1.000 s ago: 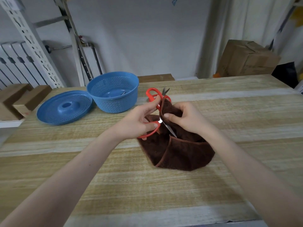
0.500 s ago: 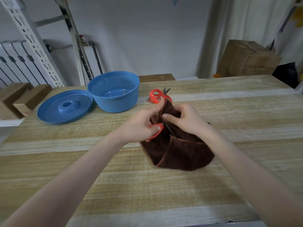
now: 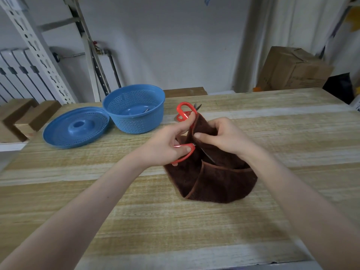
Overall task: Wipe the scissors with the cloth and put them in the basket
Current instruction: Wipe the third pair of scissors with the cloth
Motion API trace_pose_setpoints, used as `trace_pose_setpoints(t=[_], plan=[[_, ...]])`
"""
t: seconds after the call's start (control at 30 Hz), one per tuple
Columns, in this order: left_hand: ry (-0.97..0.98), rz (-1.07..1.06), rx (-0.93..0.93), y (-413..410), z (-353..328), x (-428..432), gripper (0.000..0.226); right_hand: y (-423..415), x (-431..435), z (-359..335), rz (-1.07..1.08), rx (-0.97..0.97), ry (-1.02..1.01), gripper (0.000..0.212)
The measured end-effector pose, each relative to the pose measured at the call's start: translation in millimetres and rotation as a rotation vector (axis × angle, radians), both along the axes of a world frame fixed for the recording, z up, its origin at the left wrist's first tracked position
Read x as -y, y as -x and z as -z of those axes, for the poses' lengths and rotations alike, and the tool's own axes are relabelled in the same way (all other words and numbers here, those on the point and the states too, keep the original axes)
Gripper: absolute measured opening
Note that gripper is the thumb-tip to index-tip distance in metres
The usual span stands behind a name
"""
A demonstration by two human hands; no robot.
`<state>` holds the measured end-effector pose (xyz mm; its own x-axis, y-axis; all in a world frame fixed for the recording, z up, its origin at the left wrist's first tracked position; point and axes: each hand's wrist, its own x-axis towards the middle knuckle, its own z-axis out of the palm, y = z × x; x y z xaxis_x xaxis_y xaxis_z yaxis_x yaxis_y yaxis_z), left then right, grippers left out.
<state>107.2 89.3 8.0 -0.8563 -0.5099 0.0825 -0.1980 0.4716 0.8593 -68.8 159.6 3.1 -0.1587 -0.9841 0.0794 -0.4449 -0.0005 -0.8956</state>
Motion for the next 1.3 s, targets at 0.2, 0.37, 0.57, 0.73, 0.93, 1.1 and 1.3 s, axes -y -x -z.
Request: trace_pose_setpoints(t=[0.2, 0.37, 0.57, 0.73, 0.93, 1.1, 1.3], plan=[[-0.033, -0.022, -0.043, 1, 3, 0, 0.080, -7, 3, 10, 0.097, 0.120, 0.048, 0.010], [-0.090, 0.017, 0.001, -4, -2, -1, 0.080, -1, -2, 8, 0.028, 0.236, -0.041, 0.010], [-0.045, 0.066, 0.019, -5, -3, 7, 0.079, 8, -7, 3, -0.077, 0.346, -0.107, 0.018], [0.004, 0.040, -0.020, -7, -2, 7, 0.078, 13, -9, -1, 0.004, 0.609, -0.160, 0.026], [0.184, -0.003, 0.032, 1, -5, 1, 0.082, -7, -3, -5, 0.045, 0.000, 0.020, 0.025], [0.145, 0.009, 0.009, 0, -2, 3, 0.081, -5, -2, -8, 0.067, 0.098, 0.023, 0.035], [-0.065, -0.012, -0.081, -9, 3, 8, 0.080, 4, -2, -3, 0.248, 0.229, 0.031, 0.019]])
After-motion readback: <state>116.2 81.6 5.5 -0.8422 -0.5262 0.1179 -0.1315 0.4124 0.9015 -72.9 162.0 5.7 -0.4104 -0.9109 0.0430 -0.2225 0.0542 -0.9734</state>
